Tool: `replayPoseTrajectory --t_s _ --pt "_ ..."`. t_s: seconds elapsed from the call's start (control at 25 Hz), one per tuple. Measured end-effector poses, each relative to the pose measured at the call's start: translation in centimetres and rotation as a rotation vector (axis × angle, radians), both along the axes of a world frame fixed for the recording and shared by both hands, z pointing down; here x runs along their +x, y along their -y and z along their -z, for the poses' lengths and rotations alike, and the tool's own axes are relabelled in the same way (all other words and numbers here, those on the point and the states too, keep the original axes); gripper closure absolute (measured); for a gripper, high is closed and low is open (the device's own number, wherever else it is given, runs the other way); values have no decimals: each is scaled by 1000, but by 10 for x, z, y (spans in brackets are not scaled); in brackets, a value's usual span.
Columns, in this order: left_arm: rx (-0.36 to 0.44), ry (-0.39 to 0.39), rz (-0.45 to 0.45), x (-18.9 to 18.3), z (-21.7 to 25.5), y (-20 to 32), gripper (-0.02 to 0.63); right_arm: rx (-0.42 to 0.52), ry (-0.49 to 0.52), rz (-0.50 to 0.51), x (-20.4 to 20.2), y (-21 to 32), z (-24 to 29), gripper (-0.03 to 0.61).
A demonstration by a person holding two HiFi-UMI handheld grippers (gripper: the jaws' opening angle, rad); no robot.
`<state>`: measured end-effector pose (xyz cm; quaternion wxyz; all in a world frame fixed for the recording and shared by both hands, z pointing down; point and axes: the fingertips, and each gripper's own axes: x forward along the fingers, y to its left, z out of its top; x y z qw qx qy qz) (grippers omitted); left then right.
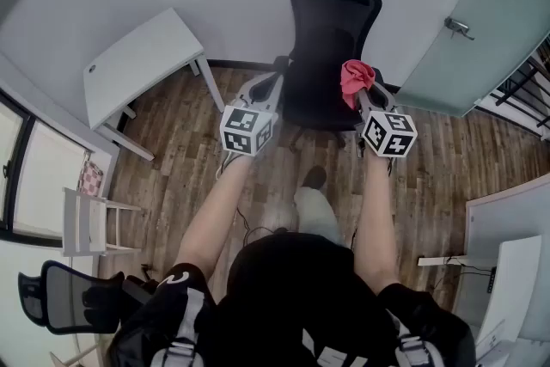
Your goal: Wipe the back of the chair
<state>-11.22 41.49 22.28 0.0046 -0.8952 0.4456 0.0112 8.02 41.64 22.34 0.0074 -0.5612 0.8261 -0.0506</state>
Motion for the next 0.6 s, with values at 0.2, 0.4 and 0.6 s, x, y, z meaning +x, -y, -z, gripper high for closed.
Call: replayPoseTrajectory --t_s 0.2,0.4,0.6 --pt "-8 2 1 7 -6 31 589 -9 24 2 5 34 -9 511" --pt "-36 20 6 14 -20 85 589 -36 27 9 14 94 -23 511" --pt "-60 37 16 29 -30 168 589 -53 18 15 28 179 -37 511"
